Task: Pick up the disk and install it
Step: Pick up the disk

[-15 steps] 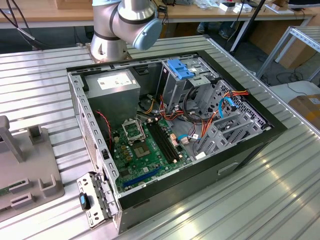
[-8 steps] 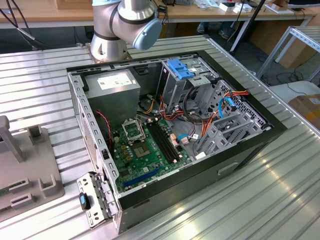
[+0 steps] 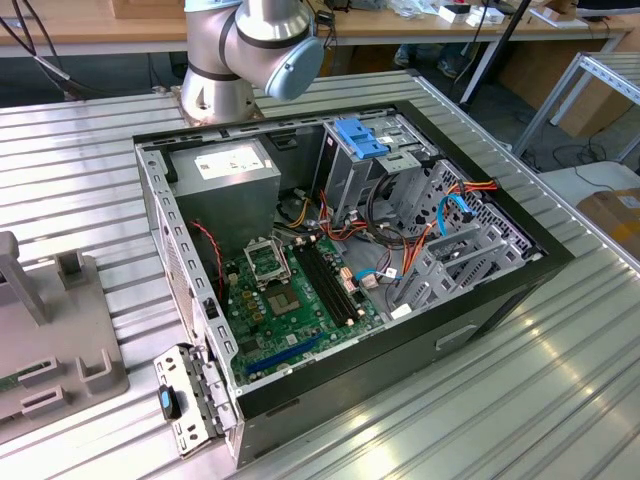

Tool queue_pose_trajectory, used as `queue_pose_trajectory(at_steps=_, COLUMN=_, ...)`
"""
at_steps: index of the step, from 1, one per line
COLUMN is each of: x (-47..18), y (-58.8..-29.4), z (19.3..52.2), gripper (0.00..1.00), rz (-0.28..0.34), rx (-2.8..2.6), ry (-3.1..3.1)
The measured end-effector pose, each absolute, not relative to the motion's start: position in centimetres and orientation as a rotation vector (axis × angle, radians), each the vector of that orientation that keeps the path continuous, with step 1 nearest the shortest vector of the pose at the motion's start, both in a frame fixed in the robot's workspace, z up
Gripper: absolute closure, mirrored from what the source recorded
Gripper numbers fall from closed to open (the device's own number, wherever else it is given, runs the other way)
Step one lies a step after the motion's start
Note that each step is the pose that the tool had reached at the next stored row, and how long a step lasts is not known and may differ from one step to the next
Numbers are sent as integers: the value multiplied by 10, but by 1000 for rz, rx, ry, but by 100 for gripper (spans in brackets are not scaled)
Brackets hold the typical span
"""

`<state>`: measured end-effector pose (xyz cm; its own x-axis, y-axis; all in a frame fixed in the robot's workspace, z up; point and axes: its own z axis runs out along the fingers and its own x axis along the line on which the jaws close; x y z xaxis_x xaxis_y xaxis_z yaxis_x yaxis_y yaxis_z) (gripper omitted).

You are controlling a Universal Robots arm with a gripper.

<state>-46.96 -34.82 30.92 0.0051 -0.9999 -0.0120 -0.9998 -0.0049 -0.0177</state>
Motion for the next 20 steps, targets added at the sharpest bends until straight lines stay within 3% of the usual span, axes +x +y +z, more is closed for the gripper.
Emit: queue_pose_trajectory(at_steps=20, x=-470, y=-348, z=327, gripper=63, rz=-8, rx=-2206, ry=2194)
